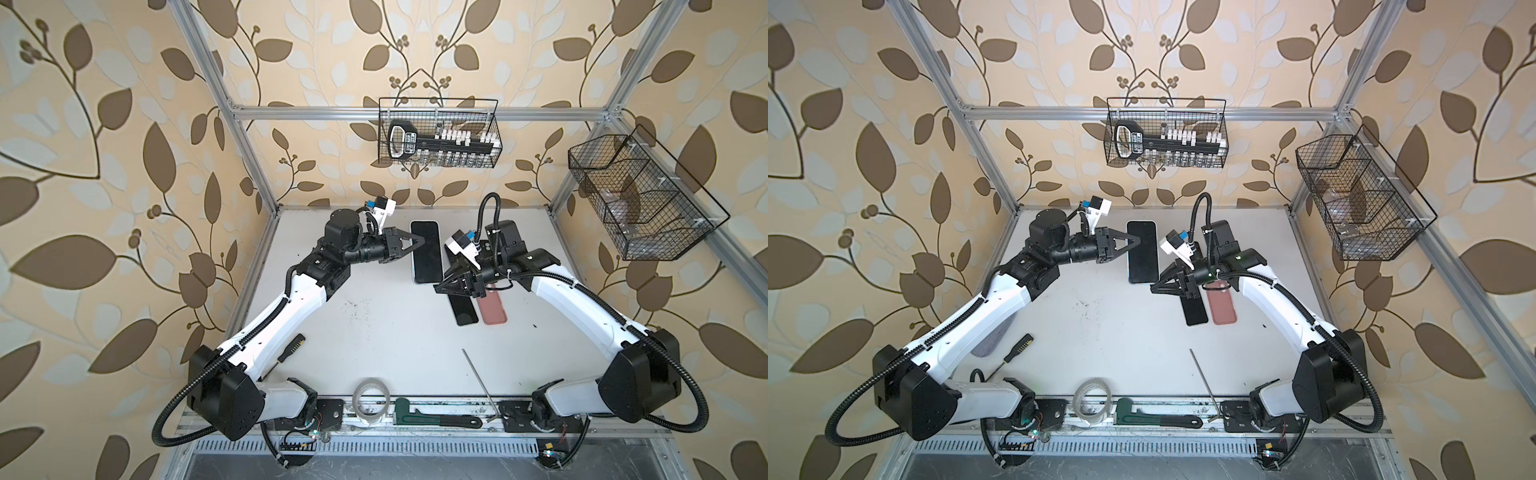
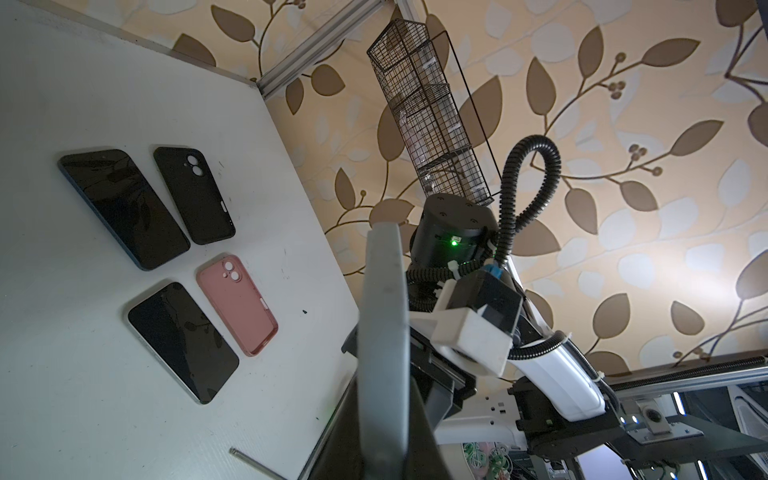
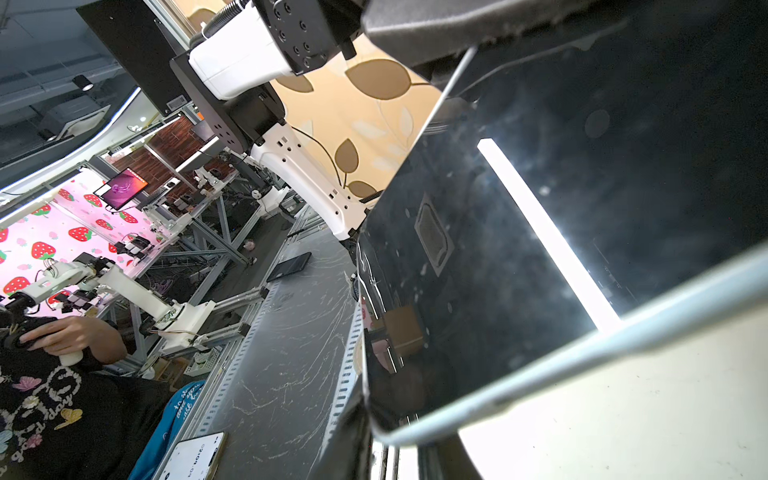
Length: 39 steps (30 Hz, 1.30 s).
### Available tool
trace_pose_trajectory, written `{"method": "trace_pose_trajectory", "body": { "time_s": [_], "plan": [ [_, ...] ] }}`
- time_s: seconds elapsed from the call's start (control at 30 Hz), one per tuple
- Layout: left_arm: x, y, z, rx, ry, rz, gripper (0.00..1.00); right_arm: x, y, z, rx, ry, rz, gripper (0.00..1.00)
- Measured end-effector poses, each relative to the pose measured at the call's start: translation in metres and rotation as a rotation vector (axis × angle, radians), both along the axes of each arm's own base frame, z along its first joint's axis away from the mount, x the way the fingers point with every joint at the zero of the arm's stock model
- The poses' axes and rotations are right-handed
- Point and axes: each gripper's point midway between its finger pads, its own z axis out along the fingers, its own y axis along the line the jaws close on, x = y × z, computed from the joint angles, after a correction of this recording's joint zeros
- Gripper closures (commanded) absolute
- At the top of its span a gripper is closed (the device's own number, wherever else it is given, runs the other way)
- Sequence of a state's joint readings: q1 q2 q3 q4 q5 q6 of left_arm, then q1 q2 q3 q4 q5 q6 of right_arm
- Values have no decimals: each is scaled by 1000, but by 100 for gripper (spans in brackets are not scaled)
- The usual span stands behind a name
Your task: Take the phone out of the phone case
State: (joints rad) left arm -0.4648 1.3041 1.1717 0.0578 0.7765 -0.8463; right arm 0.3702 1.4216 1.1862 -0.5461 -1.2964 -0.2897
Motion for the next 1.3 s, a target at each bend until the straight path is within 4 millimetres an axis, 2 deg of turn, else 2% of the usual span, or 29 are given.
{"method": "trace_pose_trajectory", "body": {
  "time_s": [0.3,0.37,0.43,0.6,1.07,1.3],
  "plan": [
    [0,0,1,1,-6,-1,100,-1,0,-2,0,16,6,85],
    [0,0,1,1,-7,-1,100,-1,0,-2,1,16,7,82],
    [0,0,0,3,-9,-2,100,-1,0,-1,2,16,9,75],
    [-2,-1,-3,10,-10,-14,100,0,1,3,9,5,12,74],
    [-5,-2,4,3,-75,-41,100,-1,2,4,18,57,34,88],
    [-2,-2,1,-35,-36,-22,100,-1,1,4,14,70,31,90]
  ]
}}
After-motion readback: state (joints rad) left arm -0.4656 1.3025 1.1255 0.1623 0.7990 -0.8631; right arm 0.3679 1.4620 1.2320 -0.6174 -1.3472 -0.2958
